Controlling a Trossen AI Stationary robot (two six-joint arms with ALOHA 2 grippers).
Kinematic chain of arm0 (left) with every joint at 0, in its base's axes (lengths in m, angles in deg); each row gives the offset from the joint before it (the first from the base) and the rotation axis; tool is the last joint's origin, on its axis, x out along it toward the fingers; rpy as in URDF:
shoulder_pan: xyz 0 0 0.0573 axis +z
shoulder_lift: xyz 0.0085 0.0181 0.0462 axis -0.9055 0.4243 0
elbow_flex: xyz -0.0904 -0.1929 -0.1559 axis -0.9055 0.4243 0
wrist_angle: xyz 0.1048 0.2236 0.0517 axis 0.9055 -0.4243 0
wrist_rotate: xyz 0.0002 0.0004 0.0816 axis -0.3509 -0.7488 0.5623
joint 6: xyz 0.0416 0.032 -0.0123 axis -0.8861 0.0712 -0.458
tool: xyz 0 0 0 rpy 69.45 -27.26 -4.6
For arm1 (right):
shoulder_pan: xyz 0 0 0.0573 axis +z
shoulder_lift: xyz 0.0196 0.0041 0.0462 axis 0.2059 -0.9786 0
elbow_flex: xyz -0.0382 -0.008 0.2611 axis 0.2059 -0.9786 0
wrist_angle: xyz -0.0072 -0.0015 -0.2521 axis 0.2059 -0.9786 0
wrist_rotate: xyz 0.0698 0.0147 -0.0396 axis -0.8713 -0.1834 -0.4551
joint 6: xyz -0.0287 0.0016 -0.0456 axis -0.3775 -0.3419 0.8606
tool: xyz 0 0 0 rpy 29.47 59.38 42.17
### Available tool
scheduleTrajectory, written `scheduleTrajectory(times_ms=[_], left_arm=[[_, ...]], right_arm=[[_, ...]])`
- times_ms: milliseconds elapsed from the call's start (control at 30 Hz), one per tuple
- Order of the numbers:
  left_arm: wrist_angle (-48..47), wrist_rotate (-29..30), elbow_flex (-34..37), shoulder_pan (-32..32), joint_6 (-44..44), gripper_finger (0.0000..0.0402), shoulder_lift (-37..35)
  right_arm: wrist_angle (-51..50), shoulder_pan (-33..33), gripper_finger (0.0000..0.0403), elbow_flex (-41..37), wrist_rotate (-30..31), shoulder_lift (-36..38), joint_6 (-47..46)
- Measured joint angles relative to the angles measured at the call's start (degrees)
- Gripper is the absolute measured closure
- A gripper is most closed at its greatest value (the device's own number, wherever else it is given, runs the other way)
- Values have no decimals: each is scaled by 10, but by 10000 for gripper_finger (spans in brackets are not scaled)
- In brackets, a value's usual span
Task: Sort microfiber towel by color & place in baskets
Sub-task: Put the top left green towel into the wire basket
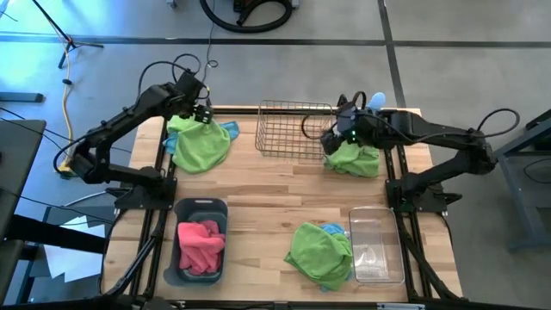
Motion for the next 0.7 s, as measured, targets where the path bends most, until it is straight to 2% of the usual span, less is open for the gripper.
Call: scheduleTrajectory(times_ms=[300,433,700], left_arm=[[-8,-7,64,0,19,153,10],[-9,-34,87,-2,63,153,9],[27,-30,103,-2,82,153,22]], right_arm=[[-18,-107,109,0,-84,0,165],[-14,-146,109,0,-128,0,237],[21,-190,109,0,-180,0,288]])
